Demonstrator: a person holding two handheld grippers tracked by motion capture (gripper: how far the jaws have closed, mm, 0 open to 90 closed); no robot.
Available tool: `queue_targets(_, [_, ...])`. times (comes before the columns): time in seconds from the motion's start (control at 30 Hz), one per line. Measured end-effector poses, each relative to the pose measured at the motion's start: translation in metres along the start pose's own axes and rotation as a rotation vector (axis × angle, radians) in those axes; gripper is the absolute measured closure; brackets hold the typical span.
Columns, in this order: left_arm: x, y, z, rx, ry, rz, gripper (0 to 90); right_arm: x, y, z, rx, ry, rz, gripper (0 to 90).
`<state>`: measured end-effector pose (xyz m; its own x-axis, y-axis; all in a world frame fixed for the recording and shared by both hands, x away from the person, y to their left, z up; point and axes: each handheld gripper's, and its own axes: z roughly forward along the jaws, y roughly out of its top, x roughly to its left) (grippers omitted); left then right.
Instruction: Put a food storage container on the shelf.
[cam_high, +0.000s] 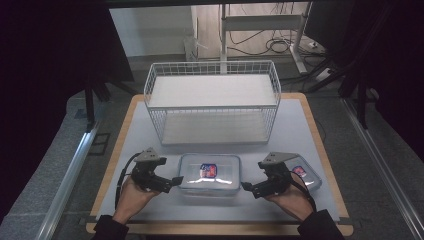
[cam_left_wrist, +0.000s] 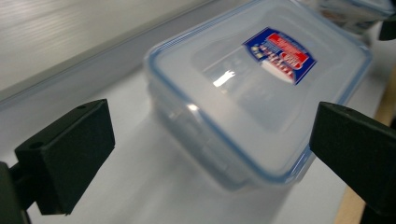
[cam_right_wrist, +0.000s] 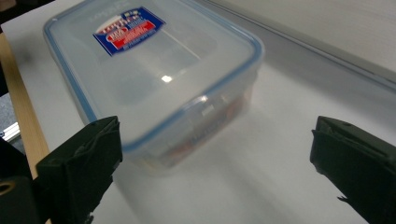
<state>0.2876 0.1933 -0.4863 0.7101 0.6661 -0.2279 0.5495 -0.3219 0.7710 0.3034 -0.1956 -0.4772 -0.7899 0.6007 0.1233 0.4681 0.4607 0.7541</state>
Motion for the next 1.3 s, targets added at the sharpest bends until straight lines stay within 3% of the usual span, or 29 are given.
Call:
queue_targets(0.27, [-0.001, 0.005, 0.025, 0.081, -0.062, 0.009, 1.0, 0.003, 0.013, 0.022, 0.052, 0.060, 0.024, 7.1])
queue_targets(0.33, [-0.001, 0.005, 0.031, 0.106, -0.058, 0.007, 1.2, 0.002, 0.014, 0.028, 0.068, 0.082, 0.034, 7.9])
queue_targets(0.47, [0.004, 0.004, 0.033, 0.108, -0.080, -0.038, 0.0, -0.003, 0.014, 0.040, 0.074, 0.168, 0.119, 8.1])
queue_targets(0.53, [0.007, 0.002, 0.036, 0.117, -0.117, -0.084, 0.0, -0.009, 0.012, 0.044, 0.076, 0.223, 0.189, 11.0])
queue_targets(0.6, [0.009, 0.000, 0.038, 0.128, -0.149, -0.118, 0.0, -0.011, 0.010, 0.046, 0.076, 0.246, 0.215, 11.8])
queue_targets(0.67, [0.005, 0.001, 0.035, 0.127, -0.125, -0.099, 0.4, -0.011, 0.010, 0.046, 0.083, 0.250, 0.235, 13.5])
queue_targets(0.73, [0.000, 0.002, 0.032, 0.140, -0.104, -0.082, 1.5, -0.009, 0.011, 0.043, 0.089, 0.241, 0.217, 15.0])
queue_targets(0.9, [-0.008, -0.007, 0.021, 0.105, -0.086, -0.088, 9.2, -0.003, 0.009, 0.035, 0.090, 0.227, 0.203, 21.5])
queue_targets(0.97, [-0.010, -0.011, 0.015, 0.083, -0.081, -0.094, 18.6, 0.000, 0.004, 0.029, 0.074, 0.236, 0.221, 28.2])
queue_targets(1.13, [-0.018, -0.018, 0.008, 0.055, -0.057, -0.092, 25.0, 0.002, 0.000, 0.022, 0.044, 0.236, 0.255, 36.1])
queue_targets(1.3, [-0.018, -0.032, -0.002, -0.011, -0.075, -0.167, 41.8, 0.003, -0.003, 0.017, 0.019, 0.238, 0.272, 43.3])
